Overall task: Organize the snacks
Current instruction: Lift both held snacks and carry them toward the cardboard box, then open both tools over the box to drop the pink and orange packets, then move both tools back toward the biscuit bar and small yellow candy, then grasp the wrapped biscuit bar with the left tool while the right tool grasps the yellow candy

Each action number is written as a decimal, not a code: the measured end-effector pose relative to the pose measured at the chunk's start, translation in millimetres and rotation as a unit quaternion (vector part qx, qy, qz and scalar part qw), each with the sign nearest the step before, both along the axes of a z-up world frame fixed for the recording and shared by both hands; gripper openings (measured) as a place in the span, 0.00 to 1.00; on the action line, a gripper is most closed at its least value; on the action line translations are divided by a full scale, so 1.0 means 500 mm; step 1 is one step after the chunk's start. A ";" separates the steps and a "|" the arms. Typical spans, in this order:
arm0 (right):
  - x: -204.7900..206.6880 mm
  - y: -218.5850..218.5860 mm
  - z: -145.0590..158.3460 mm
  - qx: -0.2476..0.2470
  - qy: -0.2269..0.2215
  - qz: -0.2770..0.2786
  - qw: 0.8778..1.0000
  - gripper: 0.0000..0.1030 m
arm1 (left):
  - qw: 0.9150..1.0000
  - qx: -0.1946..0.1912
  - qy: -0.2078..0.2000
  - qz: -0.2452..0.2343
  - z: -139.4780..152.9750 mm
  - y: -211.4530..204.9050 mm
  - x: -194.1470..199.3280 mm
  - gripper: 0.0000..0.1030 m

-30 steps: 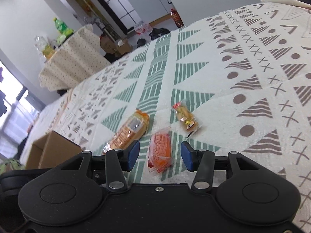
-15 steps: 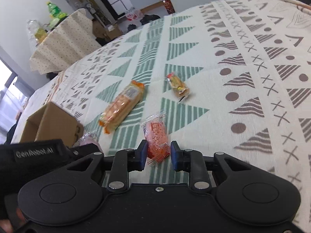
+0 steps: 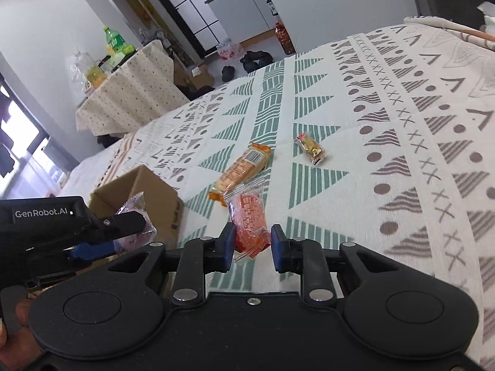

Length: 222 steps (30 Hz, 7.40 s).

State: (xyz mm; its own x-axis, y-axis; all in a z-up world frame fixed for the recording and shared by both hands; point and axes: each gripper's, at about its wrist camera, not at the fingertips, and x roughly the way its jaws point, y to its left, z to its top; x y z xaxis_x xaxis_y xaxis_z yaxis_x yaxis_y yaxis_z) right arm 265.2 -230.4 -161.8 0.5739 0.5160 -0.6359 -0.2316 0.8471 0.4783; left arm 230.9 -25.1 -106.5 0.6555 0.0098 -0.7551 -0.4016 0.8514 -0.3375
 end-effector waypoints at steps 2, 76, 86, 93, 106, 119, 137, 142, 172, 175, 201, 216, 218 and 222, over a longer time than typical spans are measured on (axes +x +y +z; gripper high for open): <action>-0.015 -0.004 0.013 -0.003 -0.005 -0.004 1.000 0.23 | 1.000 -0.003 -0.007 0.000 0.011 -0.002 -0.014 0.29; -0.094 0.237 0.150 -0.042 -0.028 0.039 0.998 0.55 | 0.989 -0.087 0.005 0.123 0.038 0.296 -0.117 0.81; -0.107 0.163 0.157 -0.070 -0.038 -0.012 0.997 0.85 | 0.994 -0.059 0.003 0.087 0.054 0.236 -0.108 0.89; -0.113 0.102 0.161 -0.088 -0.053 -0.039 0.994 0.97 | 0.998 -0.024 -0.001 0.052 0.066 0.176 -0.101 0.94; -0.107 -0.008 0.142 -0.078 -0.061 -0.085 0.991 1.00 | 0.999 0.026 -0.019 -0.027 0.081 0.051 -0.079 1.00; -0.067 -0.100 0.057 -0.029 -0.059 -0.085 0.994 1.00 | 0.998 0.028 -0.018 -0.062 0.049 -0.009 -0.022 1.00; 0.071 -0.084 -0.043 0.004 -0.039 -0.039 0.998 0.75 | 0.992 0.079 0.004 -0.100 -0.017 -0.036 0.135 0.86; 0.109 -0.069 -0.061 0.000 -0.034 -0.028 0.999 0.71 | 0.989 0.090 0.011 -0.116 -0.036 -0.046 0.186 0.81; 0.269 -0.008 -0.142 -0.028 -0.033 -0.020 0.999 0.55 | 0.984 0.091 0.095 -0.124 -0.219 -0.038 0.351 0.76; 0.268 -0.005 -0.141 -0.038 -0.033 -0.014 0.999 0.52 | 0.984 0.094 0.095 -0.121 -0.217 -0.040 0.350 0.68; 0.142 -0.039 -0.103 -0.085 -0.005 -0.016 0.996 0.17 | 0.988 0.080 0.067 -0.113 -0.131 -0.069 0.207 0.33; 0.027 -0.075 -0.062 -0.020 0.013 -0.047 0.999 0.14 | 0.995 0.041 0.025 -0.090 -0.065 -0.043 0.076 0.33; 0.016 -0.076 -0.060 -0.016 0.015 -0.051 0.998 0.14 | 0.995 0.037 0.022 -0.085 -0.058 -0.038 0.062 0.33; 0.002 -0.075 -0.053 -0.019 0.013 -0.056 0.998 0.13 | 0.996 0.029 0.010 -0.082 -0.041 -0.026 0.036 0.33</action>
State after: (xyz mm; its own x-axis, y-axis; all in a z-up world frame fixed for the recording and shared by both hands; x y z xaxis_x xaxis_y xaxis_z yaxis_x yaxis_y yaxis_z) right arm 266.0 -267.8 -188.1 0.6102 0.4242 -0.6691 -0.1221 0.8848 0.4496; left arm 248.8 -38.2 -126.9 0.6370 -0.0526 -0.7691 -0.2614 0.9238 -0.2797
